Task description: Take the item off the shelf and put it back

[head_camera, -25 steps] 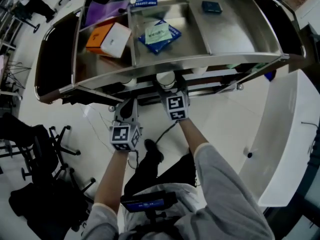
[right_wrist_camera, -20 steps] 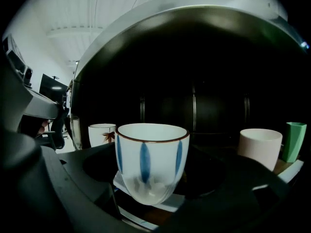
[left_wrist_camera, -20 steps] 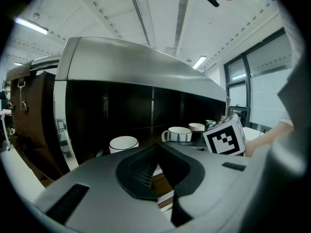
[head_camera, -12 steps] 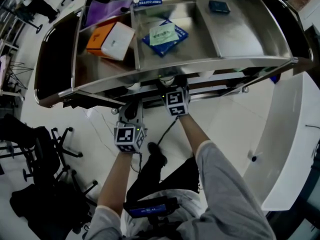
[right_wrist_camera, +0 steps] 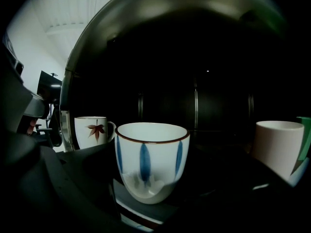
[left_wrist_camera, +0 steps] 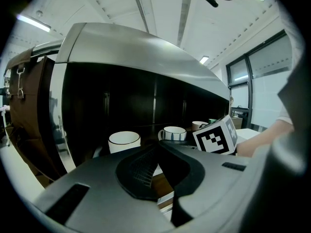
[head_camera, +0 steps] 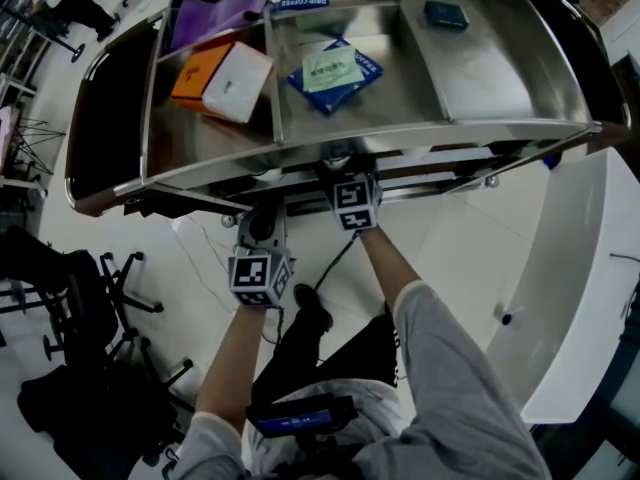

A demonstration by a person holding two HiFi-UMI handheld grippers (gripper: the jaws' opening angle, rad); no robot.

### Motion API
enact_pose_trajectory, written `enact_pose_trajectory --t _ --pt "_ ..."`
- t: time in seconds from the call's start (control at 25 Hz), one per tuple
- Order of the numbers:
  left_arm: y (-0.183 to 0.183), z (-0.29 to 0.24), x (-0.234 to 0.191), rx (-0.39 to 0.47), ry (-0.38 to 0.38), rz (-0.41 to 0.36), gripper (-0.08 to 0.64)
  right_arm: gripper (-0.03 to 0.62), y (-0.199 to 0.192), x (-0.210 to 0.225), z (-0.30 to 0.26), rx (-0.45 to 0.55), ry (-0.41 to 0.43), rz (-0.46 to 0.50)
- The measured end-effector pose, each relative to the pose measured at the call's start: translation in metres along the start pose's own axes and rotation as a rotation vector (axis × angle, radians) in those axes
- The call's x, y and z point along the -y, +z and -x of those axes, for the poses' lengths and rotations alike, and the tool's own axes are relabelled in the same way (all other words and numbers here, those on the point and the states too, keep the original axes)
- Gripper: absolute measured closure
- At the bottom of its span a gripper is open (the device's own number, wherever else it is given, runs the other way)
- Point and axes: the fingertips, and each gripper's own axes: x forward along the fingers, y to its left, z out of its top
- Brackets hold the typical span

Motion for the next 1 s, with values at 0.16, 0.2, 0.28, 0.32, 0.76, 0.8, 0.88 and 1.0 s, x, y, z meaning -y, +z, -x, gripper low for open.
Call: enact_pose_trajectory --t 0.16,0.2,0.28,0.32,0.76,0.8,0.88,1.0 --pt "-0.002 0.001 0.001 -0.004 0.001 0.012 0.555 0.183 -0.001 0.001 0.000 -0.001 -0.016 -0.016" --pt "-0.002 0.001 0.001 -0.004 0.002 0.017 0.555 0.181 -0.001 0.002 0.001 -0.002 -0.020 -0.019" --pt "-0.002 0.002 0.000 -0.004 0.006 0.026 0.555 0.163 0.000 0.003 0.003 -0.005 -0.029 -0.021" --pt "-0.002 0.003 0.000 -0.004 0.009 0.029 0.555 0.161 0.000 0.004 0.006 -0.009 -0.031 -0.020" --pt "0.005 0.042 0.020 -0.035 0.056 0.058 0.555 0.161 0.003 0.008 0.086 -0.109 0.012 -0.043" --pt "0.007 0.046 0.024 -0.037 0.061 0.059 0.555 0.161 0.006 0.008 0.097 -0.115 0.026 -0.041" --pt "0.010 0.057 0.035 -0.040 0.072 0.059 0.555 0.163 0.012 0.009 0.121 -0.130 0.057 -0.032" --pt "0.015 0.075 0.050 -0.039 0.090 0.068 0.555 0.174 0.023 0.016 0.160 -0.149 0.089 -0.022"
